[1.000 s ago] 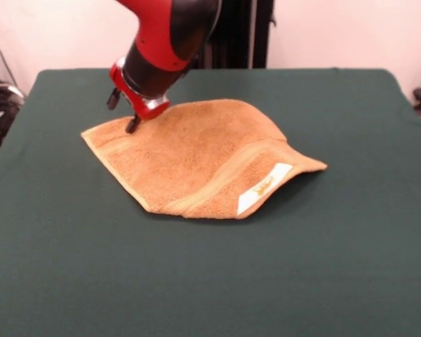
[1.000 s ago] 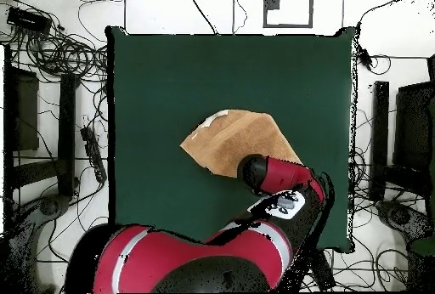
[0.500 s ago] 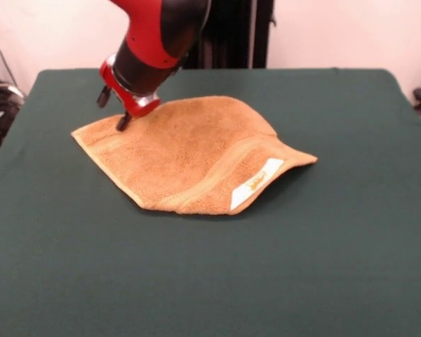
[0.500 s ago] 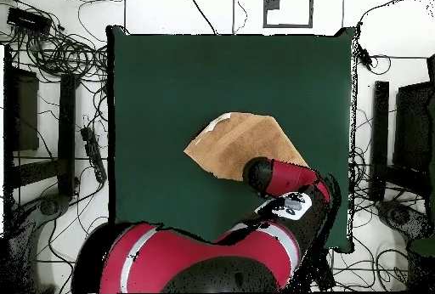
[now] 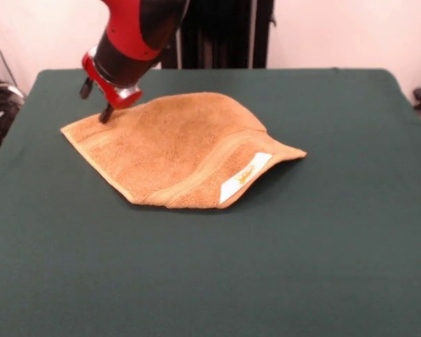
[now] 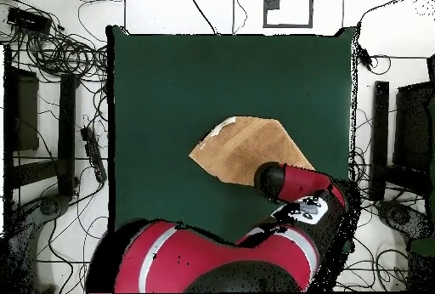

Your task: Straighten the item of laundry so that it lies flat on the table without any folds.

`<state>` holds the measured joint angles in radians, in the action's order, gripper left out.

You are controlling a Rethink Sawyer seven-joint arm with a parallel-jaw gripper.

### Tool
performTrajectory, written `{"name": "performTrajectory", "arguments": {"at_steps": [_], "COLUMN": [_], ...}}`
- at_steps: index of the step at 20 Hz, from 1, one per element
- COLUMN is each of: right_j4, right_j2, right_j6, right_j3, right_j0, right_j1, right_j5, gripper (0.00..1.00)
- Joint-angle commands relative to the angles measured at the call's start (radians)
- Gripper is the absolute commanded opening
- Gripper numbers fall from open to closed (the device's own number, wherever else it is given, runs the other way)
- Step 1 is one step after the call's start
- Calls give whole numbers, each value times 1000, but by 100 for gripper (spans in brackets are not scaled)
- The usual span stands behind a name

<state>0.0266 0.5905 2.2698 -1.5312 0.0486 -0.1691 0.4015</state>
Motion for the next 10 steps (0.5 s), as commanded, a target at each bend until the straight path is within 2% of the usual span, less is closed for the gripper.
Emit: {"name": "performTrajectory", "arguments": {"at_steps": [1,5,10], "right_j4": [65,70,6], "right_j2": [-62,-142,-333], "right_j6": [51,30,25], "right_j3": [-65,-87,-184], "right_j0": [16,51,140], "right_j1": [-21,-59,-165], "right_j5": [-47,-33,-25], "gripper": [100,100,100]}}
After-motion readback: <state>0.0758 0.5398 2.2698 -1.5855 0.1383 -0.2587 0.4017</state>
